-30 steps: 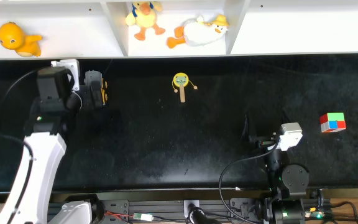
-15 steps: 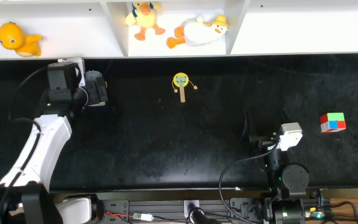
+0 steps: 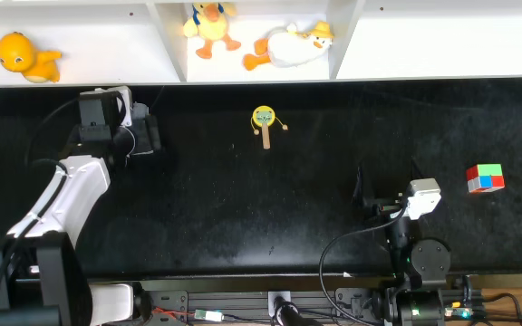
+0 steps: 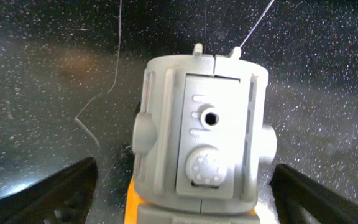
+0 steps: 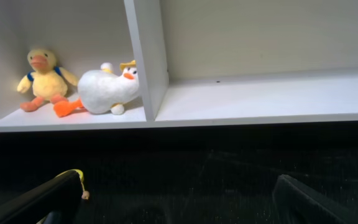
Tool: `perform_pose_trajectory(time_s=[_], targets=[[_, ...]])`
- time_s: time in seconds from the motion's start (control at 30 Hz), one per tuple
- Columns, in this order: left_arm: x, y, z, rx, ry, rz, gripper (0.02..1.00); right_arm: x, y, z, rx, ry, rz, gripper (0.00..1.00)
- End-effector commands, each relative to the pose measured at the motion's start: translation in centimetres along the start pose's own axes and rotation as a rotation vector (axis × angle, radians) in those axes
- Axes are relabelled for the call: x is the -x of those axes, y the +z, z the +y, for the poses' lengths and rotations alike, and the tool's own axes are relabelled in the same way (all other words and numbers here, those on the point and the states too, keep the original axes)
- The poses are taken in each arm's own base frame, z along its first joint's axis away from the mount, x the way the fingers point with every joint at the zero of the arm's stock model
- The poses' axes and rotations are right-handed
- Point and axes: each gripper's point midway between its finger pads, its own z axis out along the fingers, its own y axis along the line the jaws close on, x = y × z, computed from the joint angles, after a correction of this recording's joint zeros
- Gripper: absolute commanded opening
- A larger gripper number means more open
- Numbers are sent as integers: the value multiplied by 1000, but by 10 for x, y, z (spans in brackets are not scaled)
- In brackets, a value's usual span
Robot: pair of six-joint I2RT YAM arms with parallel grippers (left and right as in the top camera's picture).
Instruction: Store Toys
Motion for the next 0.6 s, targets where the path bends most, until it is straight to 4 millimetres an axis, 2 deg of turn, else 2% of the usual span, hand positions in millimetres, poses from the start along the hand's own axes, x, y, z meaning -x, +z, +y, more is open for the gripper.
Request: perform_pose_trajectory(time_s=[0.03,0.13,0.27,0.47,0.6], targets=[[0,3,-7,-29,-1,-4,744,-4,0,2,9,4,3,996],[1,3,-7,-30,-1,-9,601,-4,0,2,9,4,3,996],[2,3,-8,-30,-1,-15,461,-4,0,2,9,4,3,996],[8,-4,-10,-44,0,-37,457,-4,0,2,9,4,3,993],[26,-29,-12,-53,1,-115,459,-4,0,2,9,4,3,996]])
